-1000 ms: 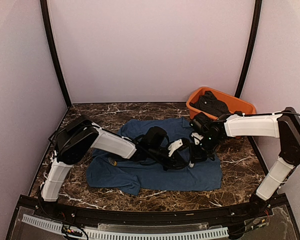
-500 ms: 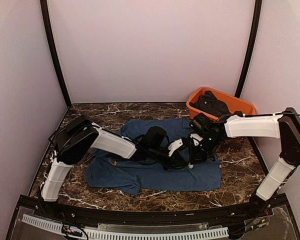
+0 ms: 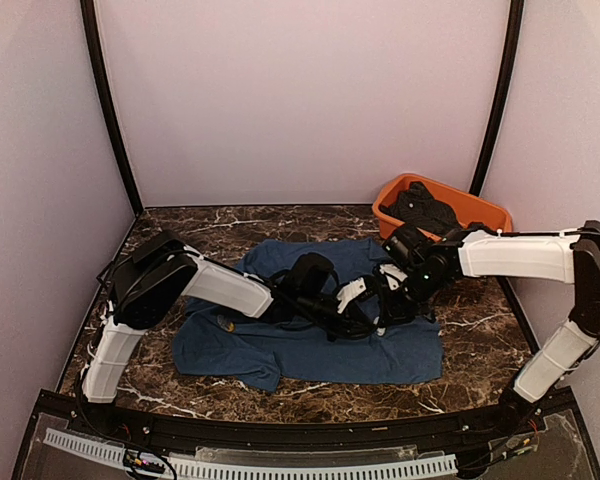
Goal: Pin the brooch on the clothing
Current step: Cross the brooch on the flattened clothing.
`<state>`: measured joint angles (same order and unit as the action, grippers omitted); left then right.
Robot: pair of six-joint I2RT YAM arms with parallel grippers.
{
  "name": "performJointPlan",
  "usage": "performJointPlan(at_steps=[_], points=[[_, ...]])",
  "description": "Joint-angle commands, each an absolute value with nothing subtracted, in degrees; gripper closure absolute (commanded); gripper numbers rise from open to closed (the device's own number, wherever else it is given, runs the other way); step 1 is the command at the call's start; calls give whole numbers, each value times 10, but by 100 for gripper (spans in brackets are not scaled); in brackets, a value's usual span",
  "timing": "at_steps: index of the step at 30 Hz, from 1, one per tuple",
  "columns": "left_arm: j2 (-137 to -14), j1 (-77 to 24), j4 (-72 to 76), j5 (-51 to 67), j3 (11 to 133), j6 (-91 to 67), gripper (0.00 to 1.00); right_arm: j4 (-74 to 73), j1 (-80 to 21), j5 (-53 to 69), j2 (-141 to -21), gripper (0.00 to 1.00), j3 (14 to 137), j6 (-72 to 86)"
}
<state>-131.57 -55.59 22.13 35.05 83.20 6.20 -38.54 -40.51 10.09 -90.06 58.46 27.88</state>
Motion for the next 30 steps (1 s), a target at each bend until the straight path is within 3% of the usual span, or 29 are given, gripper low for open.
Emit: performJointPlan(at_steps=[1, 30], points=[[-1306, -560, 210, 339, 832, 65, 99, -360, -417, 149, -876, 100, 575, 263], [-1301, -561, 237, 325, 819, 58, 99, -411, -419, 81, -925, 100, 569, 257]])
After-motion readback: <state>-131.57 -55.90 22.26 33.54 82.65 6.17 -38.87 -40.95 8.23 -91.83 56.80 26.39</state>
